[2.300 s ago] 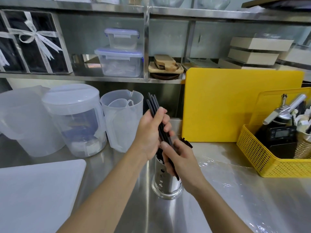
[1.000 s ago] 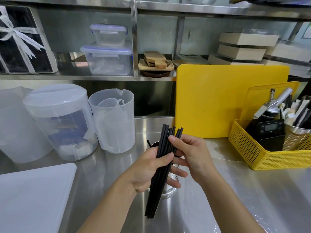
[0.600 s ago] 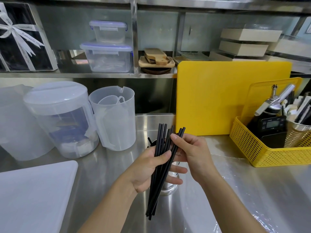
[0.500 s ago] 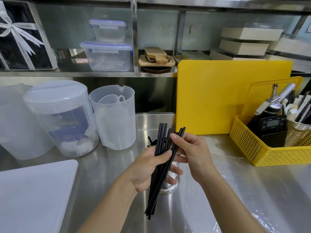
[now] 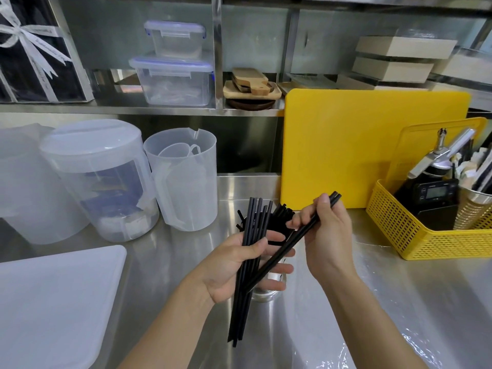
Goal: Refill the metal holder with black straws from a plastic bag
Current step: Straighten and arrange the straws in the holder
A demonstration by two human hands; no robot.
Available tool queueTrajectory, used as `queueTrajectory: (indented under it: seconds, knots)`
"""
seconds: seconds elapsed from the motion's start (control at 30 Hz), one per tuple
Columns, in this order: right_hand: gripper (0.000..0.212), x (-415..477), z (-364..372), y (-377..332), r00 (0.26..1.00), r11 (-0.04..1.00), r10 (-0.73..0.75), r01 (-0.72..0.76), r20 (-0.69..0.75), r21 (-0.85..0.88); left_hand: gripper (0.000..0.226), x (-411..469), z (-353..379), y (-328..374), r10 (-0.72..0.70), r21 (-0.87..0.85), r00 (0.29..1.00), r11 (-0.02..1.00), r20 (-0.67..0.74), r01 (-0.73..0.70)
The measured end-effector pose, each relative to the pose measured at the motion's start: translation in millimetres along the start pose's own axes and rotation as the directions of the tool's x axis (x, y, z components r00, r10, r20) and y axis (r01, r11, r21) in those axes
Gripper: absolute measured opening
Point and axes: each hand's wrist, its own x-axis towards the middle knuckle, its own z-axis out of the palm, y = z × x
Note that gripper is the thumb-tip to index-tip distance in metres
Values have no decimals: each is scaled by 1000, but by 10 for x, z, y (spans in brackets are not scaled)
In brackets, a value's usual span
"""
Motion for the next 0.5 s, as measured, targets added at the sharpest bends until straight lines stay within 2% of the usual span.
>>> queueTrajectory:
  seconds: [0.07,0.13,0.2,0.3,0.4,0.5]
  knots:
    - [20,27,-13,-36,995,981,94,-91,-13,169,25,8,-18,-30,-32,-9,999,999,9,32]
    - [15,67,-43,-59,981,966,193,-194,23,172,26,15,-31,-52,-57,-10,998,998,29,57]
    - [7,82,-77,-38,958,961,276,-276,73,-7,26,12,-34,-53,-73,-5,996,997,46,73]
    - [19,36,-101,22,914,904,372,-318,160,-284,28,17,-34,-53,-80,0,996,997,44,80]
    - [24,-8,-76,33,895,860,404,-302,187,-412,32,20,-56,-69,-93,32,995,995,42,91]
    - [27,-17,-57,48,907,849,382,-269,178,-454,33,14,-71,-84,-95,40,994,995,50,93]
